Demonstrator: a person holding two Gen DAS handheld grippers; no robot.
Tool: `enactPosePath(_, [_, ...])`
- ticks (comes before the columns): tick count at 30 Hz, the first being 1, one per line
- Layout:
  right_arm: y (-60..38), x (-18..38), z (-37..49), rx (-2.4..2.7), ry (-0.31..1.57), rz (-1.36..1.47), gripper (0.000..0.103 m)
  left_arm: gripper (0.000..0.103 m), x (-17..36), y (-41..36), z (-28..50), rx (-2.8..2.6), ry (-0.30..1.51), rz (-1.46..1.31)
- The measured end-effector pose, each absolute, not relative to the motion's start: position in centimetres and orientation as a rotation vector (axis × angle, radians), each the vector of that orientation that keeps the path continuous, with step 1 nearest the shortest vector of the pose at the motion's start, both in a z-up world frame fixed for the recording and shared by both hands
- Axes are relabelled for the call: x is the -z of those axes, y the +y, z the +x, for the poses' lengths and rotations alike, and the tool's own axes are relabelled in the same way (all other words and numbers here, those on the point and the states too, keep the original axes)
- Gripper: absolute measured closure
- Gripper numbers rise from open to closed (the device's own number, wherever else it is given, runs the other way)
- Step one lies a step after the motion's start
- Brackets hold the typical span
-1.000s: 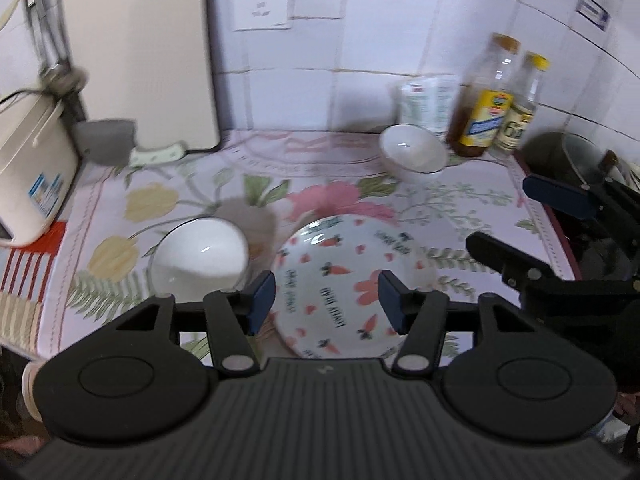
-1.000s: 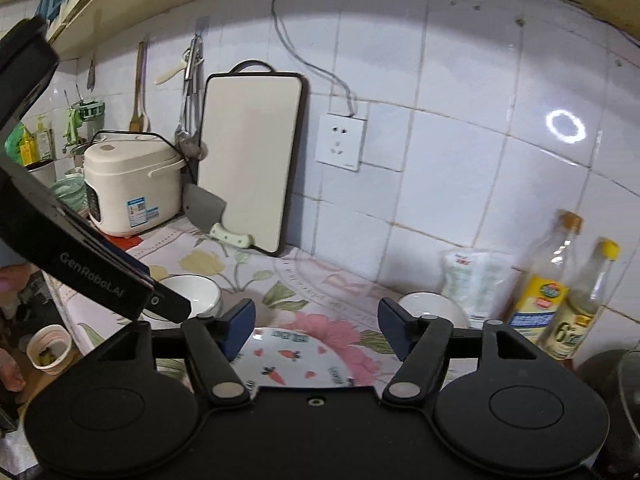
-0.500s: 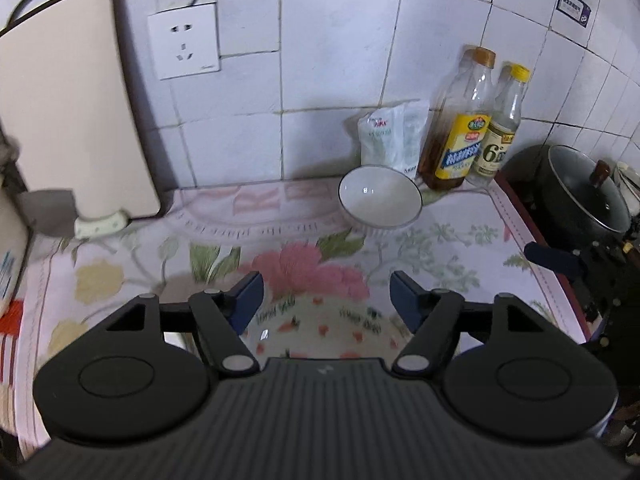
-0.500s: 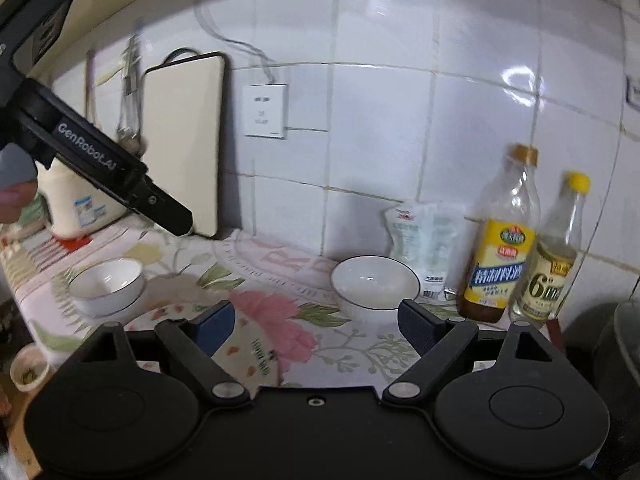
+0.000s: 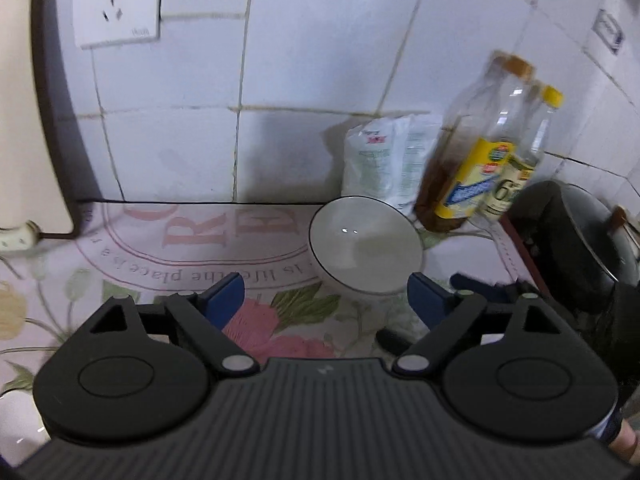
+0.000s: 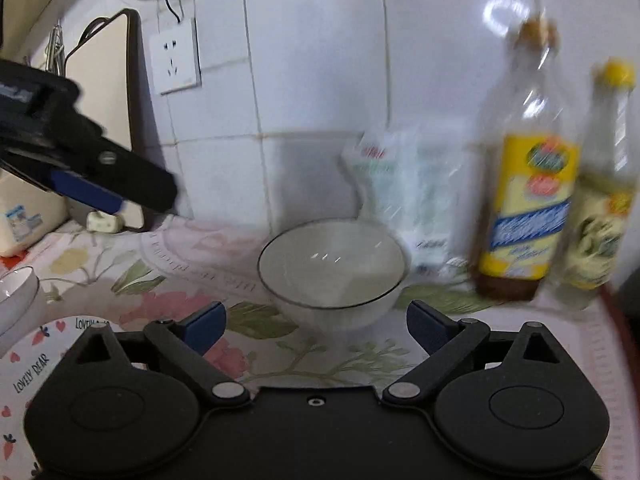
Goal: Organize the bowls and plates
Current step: 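Move both grippers toward the remaining white bowl near the bottles, then close both grippers on the rim of the last white bowl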
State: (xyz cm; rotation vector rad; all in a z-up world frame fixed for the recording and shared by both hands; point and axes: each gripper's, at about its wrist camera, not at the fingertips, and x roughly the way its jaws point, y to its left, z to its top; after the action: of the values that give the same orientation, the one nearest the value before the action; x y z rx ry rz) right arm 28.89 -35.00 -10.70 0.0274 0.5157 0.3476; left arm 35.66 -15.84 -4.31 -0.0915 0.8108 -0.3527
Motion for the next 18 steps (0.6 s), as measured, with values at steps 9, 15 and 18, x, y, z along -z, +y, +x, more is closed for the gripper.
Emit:
enactPosePath(9, [-33.9,13.3,32.5,-0.336,0.559,-0.055,0.004,0.019,9.0,-18.5,42.2,0.298,0.870,-0.060])
enactPosePath(15, [-33.6,14.0,34.3,-0.319,0.562,-0.049,0.004,0.066,11.5,-19.1,45.0,0.346,0.969,-0.059])
enactPosePath(18, [-33.6,14.1,34.7,-0.333,0.553,-0.042,0.002,0.088,12.3,-19.1,45.5,0.353,1.005,-0.109])
